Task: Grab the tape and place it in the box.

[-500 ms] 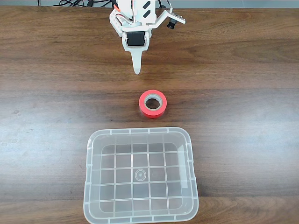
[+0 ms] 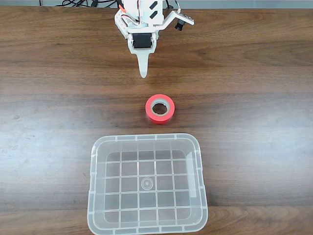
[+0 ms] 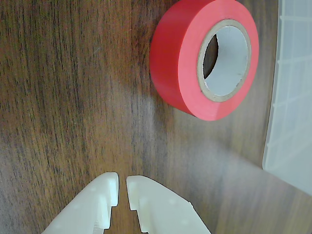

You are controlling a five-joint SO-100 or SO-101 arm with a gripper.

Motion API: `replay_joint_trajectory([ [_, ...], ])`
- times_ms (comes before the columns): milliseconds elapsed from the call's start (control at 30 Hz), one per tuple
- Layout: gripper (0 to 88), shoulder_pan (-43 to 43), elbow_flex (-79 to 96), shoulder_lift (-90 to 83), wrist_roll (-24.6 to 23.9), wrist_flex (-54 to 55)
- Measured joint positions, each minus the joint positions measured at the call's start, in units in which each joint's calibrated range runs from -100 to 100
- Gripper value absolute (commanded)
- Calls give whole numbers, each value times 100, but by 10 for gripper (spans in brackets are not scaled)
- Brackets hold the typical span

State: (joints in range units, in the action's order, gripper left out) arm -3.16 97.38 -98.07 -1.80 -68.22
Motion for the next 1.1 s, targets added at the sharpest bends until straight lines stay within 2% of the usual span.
replay_joint_trajectory([
  [833,13,0,0,0,0,0],
  [1100,13,-165,-740,0,0,0],
])
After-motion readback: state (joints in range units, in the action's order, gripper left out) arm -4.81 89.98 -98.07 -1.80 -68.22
